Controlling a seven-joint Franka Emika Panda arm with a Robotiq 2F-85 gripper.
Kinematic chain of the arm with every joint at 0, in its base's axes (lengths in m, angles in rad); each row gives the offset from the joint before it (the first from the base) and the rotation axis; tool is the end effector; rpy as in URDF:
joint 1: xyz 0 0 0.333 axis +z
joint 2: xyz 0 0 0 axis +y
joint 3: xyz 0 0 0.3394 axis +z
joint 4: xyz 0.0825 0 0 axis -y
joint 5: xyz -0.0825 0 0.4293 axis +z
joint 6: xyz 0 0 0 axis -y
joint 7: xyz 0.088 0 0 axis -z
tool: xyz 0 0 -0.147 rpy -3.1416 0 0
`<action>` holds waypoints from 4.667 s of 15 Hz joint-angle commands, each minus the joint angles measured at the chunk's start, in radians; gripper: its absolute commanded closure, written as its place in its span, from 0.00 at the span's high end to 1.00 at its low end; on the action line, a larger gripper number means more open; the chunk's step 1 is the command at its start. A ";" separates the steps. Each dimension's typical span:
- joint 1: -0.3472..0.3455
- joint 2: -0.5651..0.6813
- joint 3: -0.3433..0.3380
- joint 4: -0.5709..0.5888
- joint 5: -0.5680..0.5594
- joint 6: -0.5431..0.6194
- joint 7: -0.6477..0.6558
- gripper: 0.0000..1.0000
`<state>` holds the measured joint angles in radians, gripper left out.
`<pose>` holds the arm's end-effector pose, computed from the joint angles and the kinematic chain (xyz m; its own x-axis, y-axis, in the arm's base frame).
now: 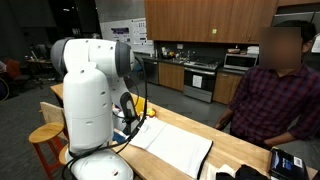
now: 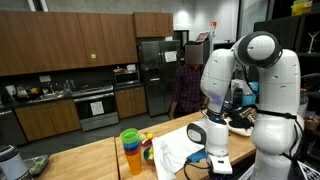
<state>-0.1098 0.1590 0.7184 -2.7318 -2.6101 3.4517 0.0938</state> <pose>0.1576 0.2125 0.1400 -0.9915 -0.0133 0.1294 0.0160 0.9748 0.2227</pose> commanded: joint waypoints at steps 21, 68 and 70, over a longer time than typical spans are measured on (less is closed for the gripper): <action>1.042 0.125 -1.231 -0.031 0.002 -0.219 -0.635 1.00; 1.914 0.415 -2.156 -0.046 -0.011 0.053 -0.425 1.00; 1.817 0.403 -2.127 -0.040 -0.011 0.009 -0.493 1.00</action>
<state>1.7523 0.5571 -1.3743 -2.7755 -2.6208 3.4610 -0.3120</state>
